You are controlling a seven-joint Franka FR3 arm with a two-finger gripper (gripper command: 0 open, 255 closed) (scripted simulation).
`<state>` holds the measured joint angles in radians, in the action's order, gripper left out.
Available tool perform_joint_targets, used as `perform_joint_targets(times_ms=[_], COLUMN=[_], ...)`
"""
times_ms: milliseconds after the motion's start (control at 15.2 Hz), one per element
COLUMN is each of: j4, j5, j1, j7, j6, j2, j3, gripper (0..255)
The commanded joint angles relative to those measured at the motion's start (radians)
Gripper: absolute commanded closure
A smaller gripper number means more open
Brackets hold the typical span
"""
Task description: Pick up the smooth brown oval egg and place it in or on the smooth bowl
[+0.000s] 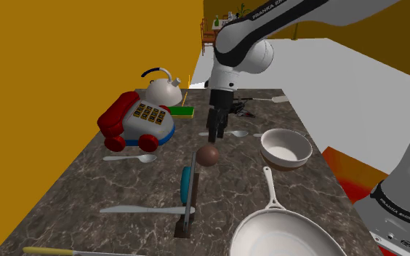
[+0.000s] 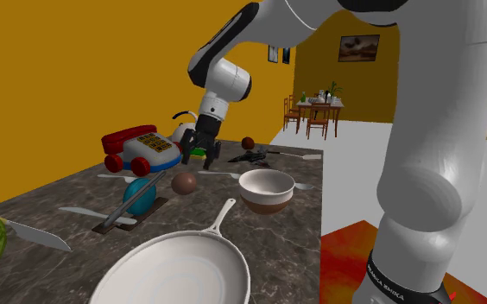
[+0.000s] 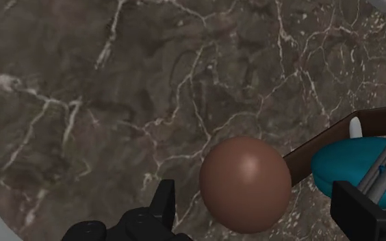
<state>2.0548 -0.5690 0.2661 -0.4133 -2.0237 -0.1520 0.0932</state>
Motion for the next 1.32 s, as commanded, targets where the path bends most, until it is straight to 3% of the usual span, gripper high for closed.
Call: perform_joint_targets(times_ms=[0, 396, 924, 990, 1254], j4=[-0.013, 0.023, 0.023, 0.023, 0.023], j5=[-0.014, -0.039, -0.039, -0.039, -0.039], j1=[0.006, 0.027, 0.027, 0.027, 0.027], j7=[-0.011, -0.024, -0.024, -0.024, -0.024], j6=[-0.014, -0.092, -0.091, -0.091, -0.091], j2=[-0.027, -0.062, -0.062, -0.062, -0.062], j3=[0.007, 0.026, 0.026, 0.026, 0.026], gripper=[0, 0, 0, 255, 255])
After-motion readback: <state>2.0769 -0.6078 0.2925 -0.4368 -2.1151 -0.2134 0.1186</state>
